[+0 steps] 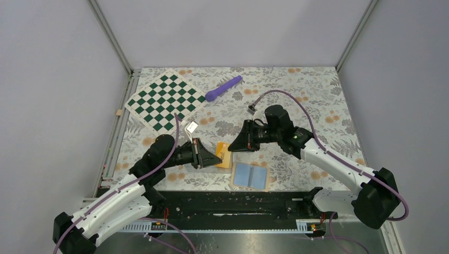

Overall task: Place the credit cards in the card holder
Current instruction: Place the credit card in the storage box.

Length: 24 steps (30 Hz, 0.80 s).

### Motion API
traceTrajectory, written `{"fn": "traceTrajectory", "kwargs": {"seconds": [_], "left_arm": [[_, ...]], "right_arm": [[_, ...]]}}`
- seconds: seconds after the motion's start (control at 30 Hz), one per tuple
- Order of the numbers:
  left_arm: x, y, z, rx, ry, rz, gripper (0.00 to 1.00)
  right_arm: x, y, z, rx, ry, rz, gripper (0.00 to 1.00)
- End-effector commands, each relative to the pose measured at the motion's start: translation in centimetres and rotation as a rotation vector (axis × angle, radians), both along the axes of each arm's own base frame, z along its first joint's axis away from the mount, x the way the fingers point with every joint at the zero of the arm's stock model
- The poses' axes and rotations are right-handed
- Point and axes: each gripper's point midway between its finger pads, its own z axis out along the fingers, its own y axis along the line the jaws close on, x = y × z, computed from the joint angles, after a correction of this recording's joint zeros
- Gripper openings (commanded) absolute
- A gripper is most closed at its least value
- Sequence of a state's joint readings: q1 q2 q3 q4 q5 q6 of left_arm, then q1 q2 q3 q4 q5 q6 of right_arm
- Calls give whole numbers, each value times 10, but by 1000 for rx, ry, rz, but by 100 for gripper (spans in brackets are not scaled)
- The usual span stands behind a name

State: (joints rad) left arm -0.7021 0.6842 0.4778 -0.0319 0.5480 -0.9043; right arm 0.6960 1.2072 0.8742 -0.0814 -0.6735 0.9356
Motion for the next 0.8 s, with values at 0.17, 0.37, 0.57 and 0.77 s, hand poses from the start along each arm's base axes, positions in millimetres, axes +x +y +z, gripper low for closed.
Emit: {"fn": "traceTrajectory", "kwargs": {"seconds": [0.17, 0.37, 0.57, 0.77], "left_arm": [[12, 5, 0, 101, -36, 69, 0], [10, 2, -4, 119, -32, 60, 0], [8, 1, -10, 155, -29, 54, 0], [7, 0, -14, 174, -22, 50, 0]], "right_arm": [[1, 3, 21, -5, -62, -7, 27], [1, 11, 25, 23, -57, -1, 46], [-1, 20, 27, 13, -61, 13, 53], [0, 22, 30, 15, -70, 13, 50]]}}
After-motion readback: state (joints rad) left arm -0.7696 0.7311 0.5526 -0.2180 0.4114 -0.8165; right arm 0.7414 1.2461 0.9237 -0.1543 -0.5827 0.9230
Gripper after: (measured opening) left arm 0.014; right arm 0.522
